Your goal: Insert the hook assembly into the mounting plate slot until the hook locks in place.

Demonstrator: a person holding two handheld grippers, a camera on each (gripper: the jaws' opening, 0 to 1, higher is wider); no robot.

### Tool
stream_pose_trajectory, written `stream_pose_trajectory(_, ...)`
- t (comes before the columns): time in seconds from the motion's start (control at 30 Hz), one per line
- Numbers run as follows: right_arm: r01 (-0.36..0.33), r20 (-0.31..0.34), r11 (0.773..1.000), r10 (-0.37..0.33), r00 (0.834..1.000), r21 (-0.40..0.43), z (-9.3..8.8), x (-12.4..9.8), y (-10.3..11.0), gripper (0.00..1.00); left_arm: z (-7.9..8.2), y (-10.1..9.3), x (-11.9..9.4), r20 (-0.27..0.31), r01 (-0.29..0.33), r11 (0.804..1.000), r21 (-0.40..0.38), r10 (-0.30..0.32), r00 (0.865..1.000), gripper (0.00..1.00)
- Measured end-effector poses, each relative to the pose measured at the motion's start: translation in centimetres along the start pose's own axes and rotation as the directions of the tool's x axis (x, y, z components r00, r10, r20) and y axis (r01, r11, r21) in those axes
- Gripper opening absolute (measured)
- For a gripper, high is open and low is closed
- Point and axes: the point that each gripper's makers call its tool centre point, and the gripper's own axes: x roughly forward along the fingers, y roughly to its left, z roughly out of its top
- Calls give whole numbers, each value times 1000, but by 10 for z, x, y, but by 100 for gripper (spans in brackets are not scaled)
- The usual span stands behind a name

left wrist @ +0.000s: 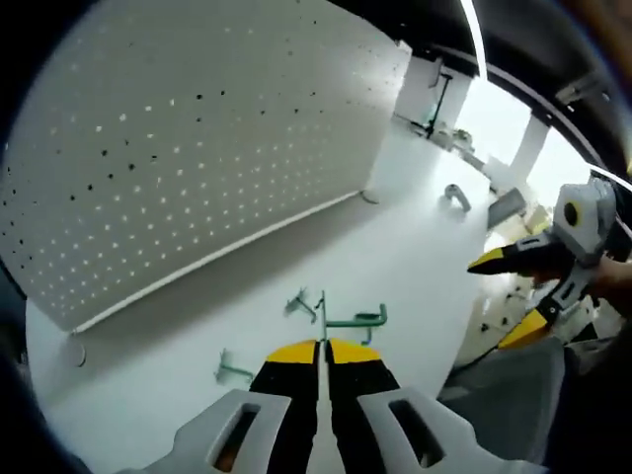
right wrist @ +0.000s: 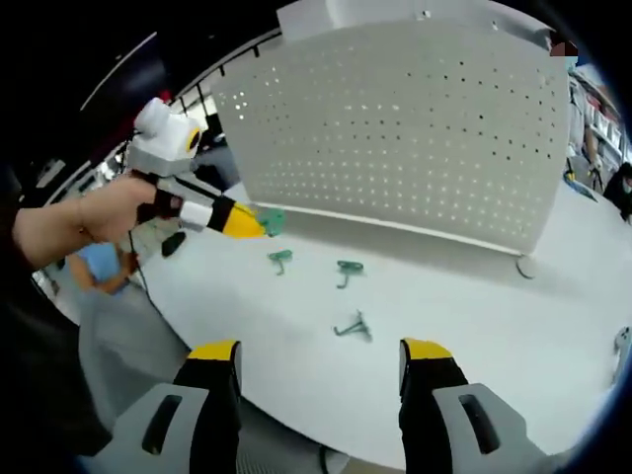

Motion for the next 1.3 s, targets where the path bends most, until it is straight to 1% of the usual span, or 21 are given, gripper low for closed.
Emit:
stream_pose_trajectory(0.13, -9, 19, 1000, 9, 1000, -16, 8, -2, 7, 65, 3, -7, -11, 15, 11, 1000, -4, -10, 1000, 1)
stream_pose_trajectory(0.23, -14, 24, 1000, 14, 1000, -23, 8, -1, 9, 64, 4, -16, -22, 31, 30, 999, -31, -29, 999, 2)
stream_pose_trajectory(0.43, -38, 26, 999, 39, 999, -22, 7, 2, 19, 64, 2, -26, -41, 31, 24, 1000, -2, -24, 999, 2)
stream_pose_trajectory(0.53, -48, 32, 998, 49, 998, -29, 9, 2, 26, 64, 1, -27, -51, 43, 23, 1000, -8, -22, 999, 2)
stream_pose_trajectory(0.6, -51, 36, 998, 52, 998, -43, 10, 2, 30, 64, 1, -30, -58, 48, 22, 1000, -10, -21, 999, 2)
stream_pose_trajectory(0.63, -47, 33, 996, 50, 998, -73, 11, 3, 31, 64, 1, -33, -62, 50, 22, 1000, -4, -22, 998, 2)
stream_pose_trajectory(0.67, -51, 30, 996, 54, 998, -79, 11, 3, 33, 64, 0, -34, -63, 47, 21, 1000, 6, -21, 999, 2)
stream_pose_trajectory(0.8, -75, 41, 994, 78, 996, -74, 16, 4, 40, 63, -2, -38, -72, 54, 13, 1000, 14, -14, 998, 2)
stream_pose_trajectory(0.9, -90, 62, 993, 95, 994, -74, 25, 3, 46, 63, -1, -41, -78, 74, 18, 1000, -3, -18, 997, 2)
stream_pose_trajectory(1.03, -102, 84, 990, 110, 990, -93, 36, 1, 53, 63, -3, -45, -85, 87, 12, 1000, -3, -11, 996, 2)
stream_pose_trajectory(1.1, -120, 107, 989, 129, 986, -86, 44, 0, 58, 62, -4, -45, -88, 100, 12, 1000, -22, -10, 995, 2)
stream_pose_trajectory(1.2, -159, 142, 986, 163, 976, -42, 54, -3, 68, 61, -7, -41, -91, 121, -2, 999, -48, 8, 993, 2)
stream_pose_trajectory(1.3, -196, 178, 981, 192, 965, 3, 62, -5, 75, 60, -11, -39, -89, 136, 2, 996, -84, 10, 991, 2)
